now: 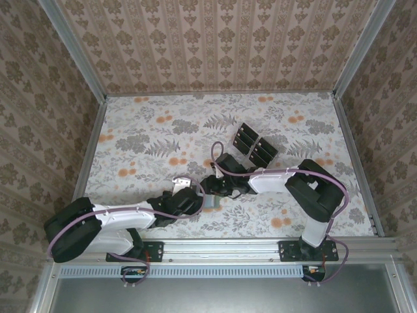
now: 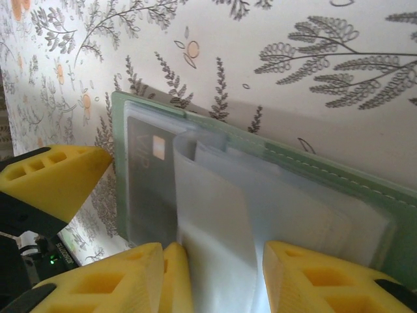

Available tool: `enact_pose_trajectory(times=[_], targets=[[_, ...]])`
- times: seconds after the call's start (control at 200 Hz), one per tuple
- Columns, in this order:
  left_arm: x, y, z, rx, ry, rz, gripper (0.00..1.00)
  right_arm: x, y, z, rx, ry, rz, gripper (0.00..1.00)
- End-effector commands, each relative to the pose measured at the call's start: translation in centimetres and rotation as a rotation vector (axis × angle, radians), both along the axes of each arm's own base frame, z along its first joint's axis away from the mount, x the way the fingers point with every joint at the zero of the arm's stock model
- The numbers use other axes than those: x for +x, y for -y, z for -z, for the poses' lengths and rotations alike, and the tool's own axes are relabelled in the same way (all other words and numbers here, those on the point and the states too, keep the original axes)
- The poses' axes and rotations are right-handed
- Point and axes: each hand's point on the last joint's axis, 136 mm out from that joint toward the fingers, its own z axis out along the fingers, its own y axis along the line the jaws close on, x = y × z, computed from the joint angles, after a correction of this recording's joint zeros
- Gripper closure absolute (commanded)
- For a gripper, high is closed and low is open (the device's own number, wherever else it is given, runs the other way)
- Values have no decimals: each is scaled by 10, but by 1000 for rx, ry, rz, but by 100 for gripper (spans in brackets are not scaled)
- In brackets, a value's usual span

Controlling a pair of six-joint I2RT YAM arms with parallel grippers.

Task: Put the credit cards into the card holder
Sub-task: Flip over the card slot on the card holder, then pick up the credit card from the storage box.

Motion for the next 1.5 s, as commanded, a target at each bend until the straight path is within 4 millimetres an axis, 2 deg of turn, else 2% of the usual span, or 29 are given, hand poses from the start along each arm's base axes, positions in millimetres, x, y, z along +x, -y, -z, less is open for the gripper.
enact_pose_trajectory(times=[0.0,0.255,0.45,0.615,0.775,0.99,1.12,1.225,1.295,1.355,1.435,1.495], targets=[[0,-7,-2,16,16,-20,0,-1,-12,-11,22,2,-34,56],[1,-9,-21,-26,52,-28,0,-4,-21,-27,40,15,-49,56],[2,-26,-48,-98,128,-94,0,-7,-32,-41,46,25,-75,54],[2,-47,-64,-136,174,-169,0,-6,-45,-39,30,14,-103,54],[1,-60,-68,-144,189,-209,0,-2,-57,-29,9,-8,-128,54],[-2,-67,-69,-146,185,-225,0,2,-72,-18,9,-35,-162,54],[-3,-67,-67,-144,177,-221,0,4,-77,-29,26,-13,-182,54],[-4,-66,-63,-146,162,-220,0,9,-80,-52,58,37,-204,54],[-4,-65,-61,-148,150,-222,0,14,-76,-72,83,84,-207,54],[-3,-65,-60,-146,141,-227,0,21,-66,-88,86,128,-195,54],[-1,-66,-59,-132,128,-237,0,31,-39,-103,36,178,-159,54],[1,-67,-59,-118,114,-244,0,41,-12,-108,-27,211,-124,54]])
